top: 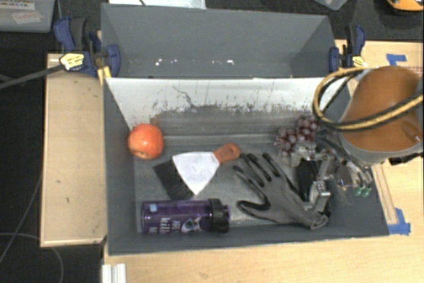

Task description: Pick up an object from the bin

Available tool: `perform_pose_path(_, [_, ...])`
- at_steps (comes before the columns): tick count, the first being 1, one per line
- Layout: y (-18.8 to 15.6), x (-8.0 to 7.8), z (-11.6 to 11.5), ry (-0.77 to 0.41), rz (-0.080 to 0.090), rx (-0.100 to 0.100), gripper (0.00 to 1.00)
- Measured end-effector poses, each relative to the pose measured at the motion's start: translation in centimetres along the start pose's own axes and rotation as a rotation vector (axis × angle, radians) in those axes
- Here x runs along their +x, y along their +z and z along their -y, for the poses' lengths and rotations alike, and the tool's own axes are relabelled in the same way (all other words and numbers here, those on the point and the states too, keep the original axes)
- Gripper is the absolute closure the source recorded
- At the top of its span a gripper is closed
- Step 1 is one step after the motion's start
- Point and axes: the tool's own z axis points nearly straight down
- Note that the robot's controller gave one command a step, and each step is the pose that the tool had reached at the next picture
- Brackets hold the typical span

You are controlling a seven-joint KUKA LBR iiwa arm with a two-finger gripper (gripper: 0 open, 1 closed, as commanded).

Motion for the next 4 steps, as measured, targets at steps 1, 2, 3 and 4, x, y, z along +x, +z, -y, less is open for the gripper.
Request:
perform_pose_path(1, [0.0, 0.0, 0.0, 0.000, 0.000, 0.000, 0.00])
perform_pose_path(2, [8.0, 0.6, -0.4, -0.439, 0.006, 0.002, 0.00])
perform_pose_path(3, [-15.5, 0.0, -0.3, -0.191, 0.001, -0.001, 1.00])
perform_pose_path(4, [-20.4, -0.2, -0.3, -0.122, 0.004, 0.001, 1.00])
